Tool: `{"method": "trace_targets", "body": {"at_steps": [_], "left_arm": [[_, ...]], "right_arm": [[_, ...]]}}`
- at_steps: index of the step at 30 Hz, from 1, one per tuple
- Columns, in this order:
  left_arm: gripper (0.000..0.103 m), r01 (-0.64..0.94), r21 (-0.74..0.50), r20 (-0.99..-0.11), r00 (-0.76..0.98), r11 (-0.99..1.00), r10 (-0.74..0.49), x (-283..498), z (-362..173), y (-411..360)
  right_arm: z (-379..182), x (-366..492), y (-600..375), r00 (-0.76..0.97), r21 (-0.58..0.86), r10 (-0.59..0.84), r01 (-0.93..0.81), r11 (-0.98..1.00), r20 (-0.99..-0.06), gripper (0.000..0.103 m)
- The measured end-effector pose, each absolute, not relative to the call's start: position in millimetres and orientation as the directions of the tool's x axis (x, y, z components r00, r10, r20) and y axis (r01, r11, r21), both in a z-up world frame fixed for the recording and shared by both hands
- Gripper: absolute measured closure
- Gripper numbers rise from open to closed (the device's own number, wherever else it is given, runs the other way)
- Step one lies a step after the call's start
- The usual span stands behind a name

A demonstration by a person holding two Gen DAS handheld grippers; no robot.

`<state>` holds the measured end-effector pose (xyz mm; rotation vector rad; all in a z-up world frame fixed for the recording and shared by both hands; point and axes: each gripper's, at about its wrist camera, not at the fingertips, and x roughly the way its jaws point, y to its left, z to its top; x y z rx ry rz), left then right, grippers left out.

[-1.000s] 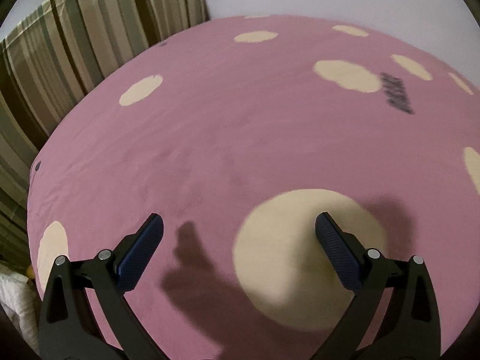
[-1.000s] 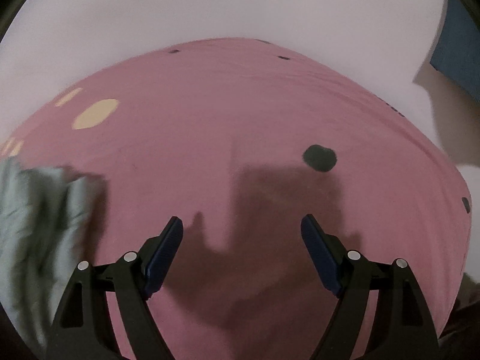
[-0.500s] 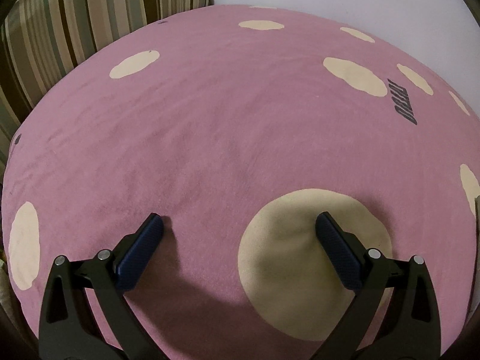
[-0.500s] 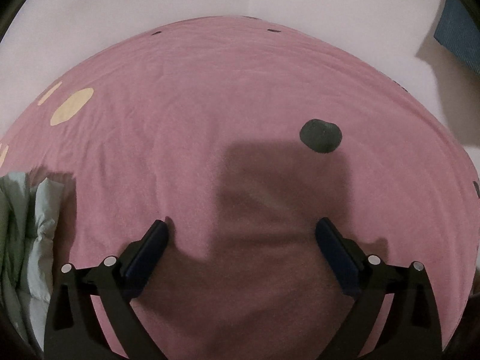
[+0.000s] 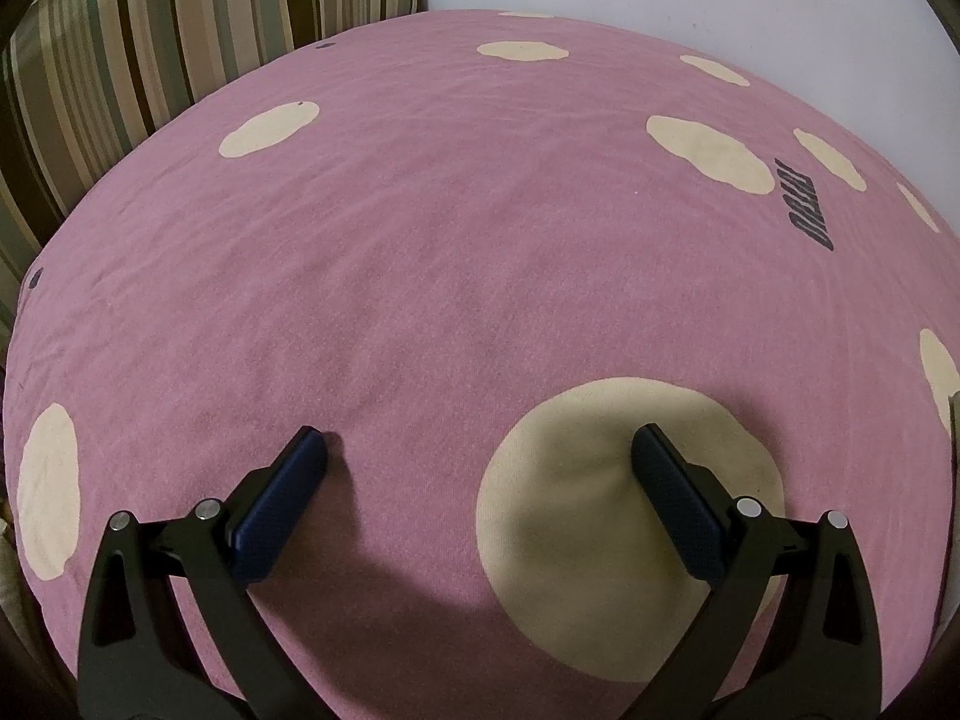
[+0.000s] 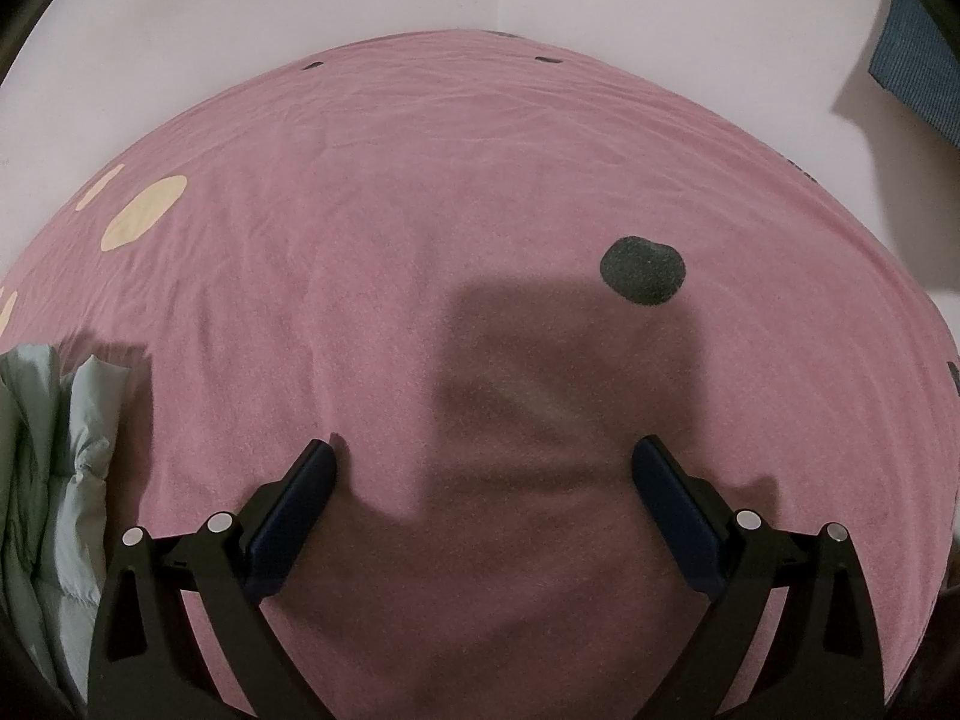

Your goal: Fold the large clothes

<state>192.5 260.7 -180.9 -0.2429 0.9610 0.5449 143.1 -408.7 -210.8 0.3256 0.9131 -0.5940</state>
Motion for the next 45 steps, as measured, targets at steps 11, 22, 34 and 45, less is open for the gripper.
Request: {"method": "trace_targets", "body": {"at_steps": [11, 22, 34, 45], "left_arm": [[0.002, -0.541, 0.042, -0.828, 0.452, 0.840, 0.332, 192.5, -180.8, 259.7], [0.002, -0.540, 0.038, -0.828, 0.455, 0.841, 0.329, 192.4, -181.9, 261.4], [0.002, -0.540, 0.039, -0.829, 0.453, 0.841, 0.329, 192.8, -181.1, 259.7], [0.002, -0.538, 0.044, -0.830, 0.449, 0.842, 0.330, 191.6, -178.4, 260.7]], "right_arm": [[-210.7, 142.9, -406.2, 0.465, 0.012, -0.344, 0.608, 0.794, -0.816, 0.005], [-212.2, 141.4, -407.9, 0.471, 0.020, -0.340, 0.608, 0.794, -0.814, 0.005], [-212.2, 141.3, -408.2, 0.470, 0.021, -0.339, 0.608, 0.793, -0.815, 0.005], [-211.1, 142.5, -408.2, 0.470, 0.018, -0.342, 0.608, 0.794, -0.814, 0.005]]}}
